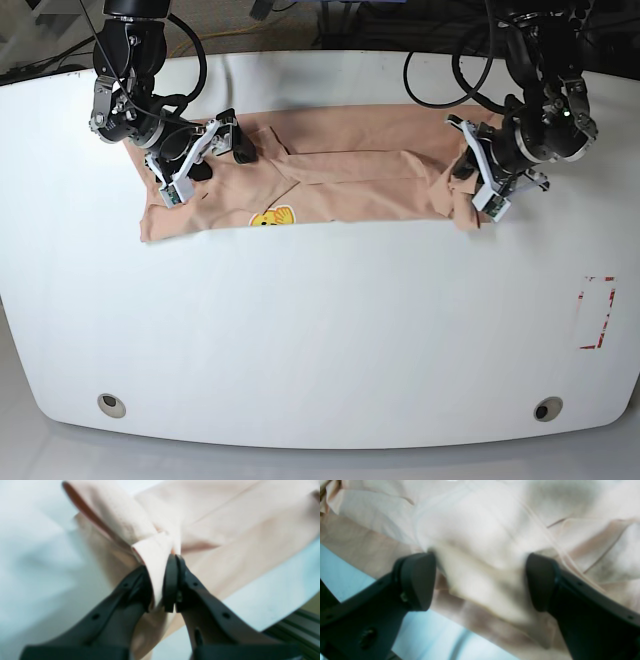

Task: Fold the T-shirt properly
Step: 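Move the left gripper inward along the folded shirt toward the right gripper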

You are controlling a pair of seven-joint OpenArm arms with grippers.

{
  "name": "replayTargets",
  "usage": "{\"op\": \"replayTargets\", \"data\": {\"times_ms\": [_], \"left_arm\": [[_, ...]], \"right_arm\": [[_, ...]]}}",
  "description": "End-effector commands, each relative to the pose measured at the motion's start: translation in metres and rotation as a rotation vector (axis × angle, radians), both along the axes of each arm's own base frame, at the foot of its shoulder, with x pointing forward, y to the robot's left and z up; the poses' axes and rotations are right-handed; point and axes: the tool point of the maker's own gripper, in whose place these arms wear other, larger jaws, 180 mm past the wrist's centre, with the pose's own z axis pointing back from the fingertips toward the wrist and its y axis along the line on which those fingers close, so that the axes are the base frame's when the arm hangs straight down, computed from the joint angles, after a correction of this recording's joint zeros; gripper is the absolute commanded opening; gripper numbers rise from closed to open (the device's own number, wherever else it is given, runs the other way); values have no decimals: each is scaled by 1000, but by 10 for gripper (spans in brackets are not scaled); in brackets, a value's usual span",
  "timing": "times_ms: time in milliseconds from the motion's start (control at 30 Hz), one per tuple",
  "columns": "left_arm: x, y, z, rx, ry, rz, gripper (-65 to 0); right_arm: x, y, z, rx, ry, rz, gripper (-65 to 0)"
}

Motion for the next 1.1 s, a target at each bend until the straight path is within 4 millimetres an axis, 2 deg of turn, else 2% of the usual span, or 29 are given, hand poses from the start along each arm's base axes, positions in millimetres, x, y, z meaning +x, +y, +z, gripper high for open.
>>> {"op": "replayTargets", "data": {"times_ms": [0, 367, 733, 900, 967, 1067], "left_arm": [[12, -22, 13, -35, -55, -43, -647], [24, -112, 33, -153, -105, -233, -647], [33, -146, 13, -219, -3, -263, -644], [32, -162, 12, -254, -12, -297, -642], [31, -168, 11, -262, -9, -312, -608], [35, -177, 12, -299, 15, -265, -471]], "right_arm": [[1, -3, 2, -17, -4, 6, -106], [4, -3, 4, -5, -21, -7, -106], [5, 4, 3, 16, -22, -17, -106], [5, 6, 3, 20, -21, -13, -106], [4, 6, 3, 20, -22, -12, -106], [4, 7, 3, 20, -23, -10, -106]]}}
